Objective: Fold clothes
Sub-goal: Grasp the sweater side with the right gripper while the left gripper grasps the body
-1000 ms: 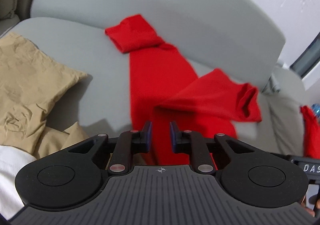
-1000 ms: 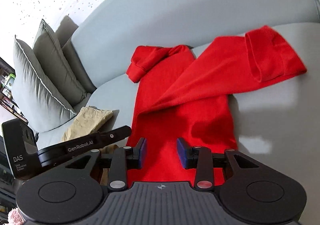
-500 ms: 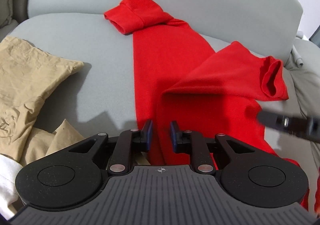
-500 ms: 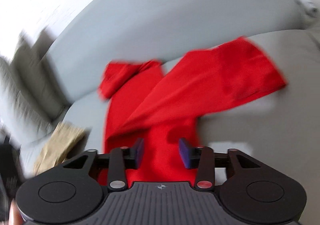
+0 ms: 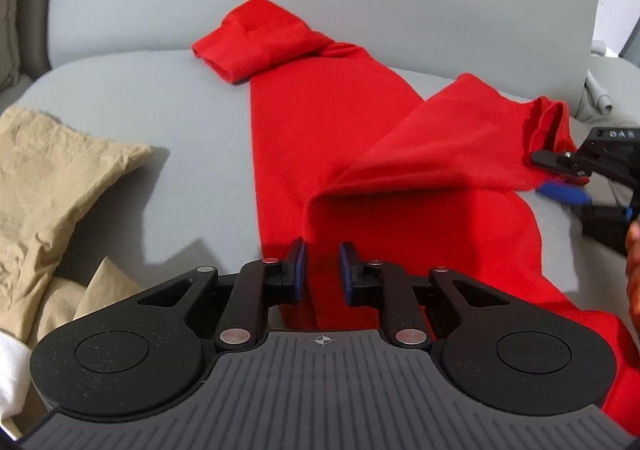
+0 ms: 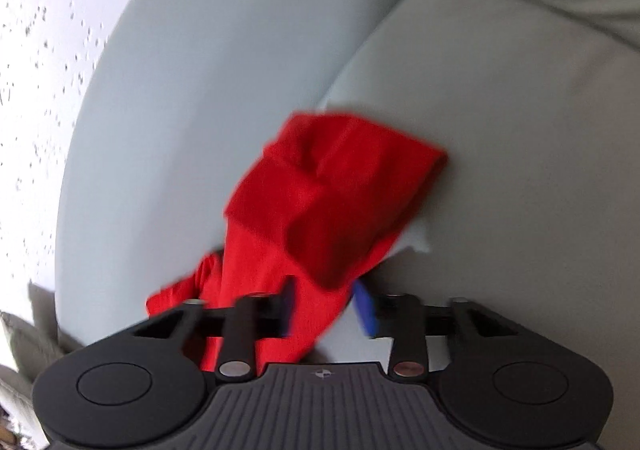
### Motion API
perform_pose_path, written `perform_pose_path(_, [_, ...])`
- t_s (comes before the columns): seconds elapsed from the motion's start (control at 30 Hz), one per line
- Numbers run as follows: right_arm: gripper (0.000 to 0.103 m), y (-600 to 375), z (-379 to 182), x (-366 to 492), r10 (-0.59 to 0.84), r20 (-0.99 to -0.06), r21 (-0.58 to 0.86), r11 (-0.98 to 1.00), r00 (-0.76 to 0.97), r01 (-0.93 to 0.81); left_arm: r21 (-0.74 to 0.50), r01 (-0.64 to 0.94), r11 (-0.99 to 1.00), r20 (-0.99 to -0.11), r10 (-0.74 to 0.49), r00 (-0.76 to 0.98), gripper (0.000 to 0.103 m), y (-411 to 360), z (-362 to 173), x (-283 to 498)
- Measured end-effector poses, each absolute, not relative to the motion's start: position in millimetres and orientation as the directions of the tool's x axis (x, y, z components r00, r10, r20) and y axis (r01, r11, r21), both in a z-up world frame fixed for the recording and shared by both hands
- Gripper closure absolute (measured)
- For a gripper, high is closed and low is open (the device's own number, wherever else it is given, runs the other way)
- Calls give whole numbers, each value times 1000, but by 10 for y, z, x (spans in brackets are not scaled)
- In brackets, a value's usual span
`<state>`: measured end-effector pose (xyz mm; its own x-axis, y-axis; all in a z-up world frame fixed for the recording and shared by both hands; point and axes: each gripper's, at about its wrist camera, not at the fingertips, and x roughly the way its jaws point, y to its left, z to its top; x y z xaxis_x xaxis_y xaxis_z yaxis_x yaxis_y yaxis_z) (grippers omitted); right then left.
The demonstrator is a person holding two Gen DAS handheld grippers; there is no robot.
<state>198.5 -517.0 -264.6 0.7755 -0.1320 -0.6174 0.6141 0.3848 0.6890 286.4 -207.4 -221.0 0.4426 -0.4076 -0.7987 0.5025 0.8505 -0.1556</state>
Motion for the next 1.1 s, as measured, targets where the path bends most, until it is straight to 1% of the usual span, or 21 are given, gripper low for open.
perform_pose_path(0.07, [95,-5145,-2440,2116,-178,-616,616,498,767,610,-174,500,849,-789,-424,445,99,-2056,-2170,2873])
perform_pose_path(0.13, [96,-5054,-2109,2351,-218,-593,506,648,775,569,-189,498,846,-781,-437,446,100,-2044,-2141,2874])
perform_pose_path(0.2, [96,-4947,-1849,2594,-228,-563,435,736,794,519,-199,493,847,-780,-441,444,100,-2034,-2139,2870])
perform_pose_path(0.27, [96,-4758,-1554,2944,-223,-533,346,823,816,451,-209,483,850,-782,-442,440,100,-2020,-2153,2874])
perform_pose_path(0.4, [97,-4259,-1276,3564,-182,-511,183,932,840,314,-263,454,851,-773,-467,429,101,-1958,-2157,2909])
perform_pose_path(0.53, [97,-3842,-1342,4068,-151,-527,65,974,836,217,-349,372,860,-767,-490,414,101,-1791,-2177,3018])
perform_pose_path(0.63, [97,-3542,-1546,4416,-134,-579,-23,989,804,148,-407,298,863,-774,-499,390,102,-1669,-2242,3090])
perform_pose_path(0.7, [97,-3369,-1746,4596,-143,-609,-93,990,780,110,-430,273,860,-774,-507,378,102,-1624,-2271,3108])
perform_pose_path(0.8, [97,-3225,-1951,4696,-153,-636,-149,986,757,74,-444,252,860,-777,-510,369,101,-1608,-2297,3128])
perform_pose_path(0.87, [96,-3217,-2099,4755,-143,-675,-159,986,724,45,-449,239,861,-782,-508,360,98,-1600,-2315,3135])
perform_pose_path(0.9, [91,-3227,-2169,4797,-132,-718,-158,987,683,25,-454,230,861,-785,-509,353,95,-1589,-2326,3147])
perform_pose_path(0.93, [83,-3234,-2233,4830,-129,-759,-159,987,638,11,-459,221,860,-788,-510,346,94,-1577,-2335,3159])
perform_pose_path(0.97, [79,-3233,-2239,4819,-138,-770,-172,985,623,6,-468,215,857,-786,-515,342,94,-1563,-2334,3166])
perform_pose_path(1.0, [69,-3236,-2239,4806,-147,-776,-184,983,613,4,-478,208,853,-784,-521,338,93,-1548,-2331,3174])
perform_pose_path(1.03, [54,-3253,-2195,4759,-152,-759,-189,982,634,10,-496,197,845,-776,-534,335,91,-1515,-2312,3185])
perform_pose_path(1.07, [49,-3298,-2073,4628,-144,-725,-177,984,674,19,-514,187,837,-769,-546,333,89,-1484,-2294,3195])
perform_pose_path(1.1, [46,-3351,-1965,4526,-125,-709,-155,988,694,21,-517,181,837,-767,-547,336,86,-1467,-2277,3197])
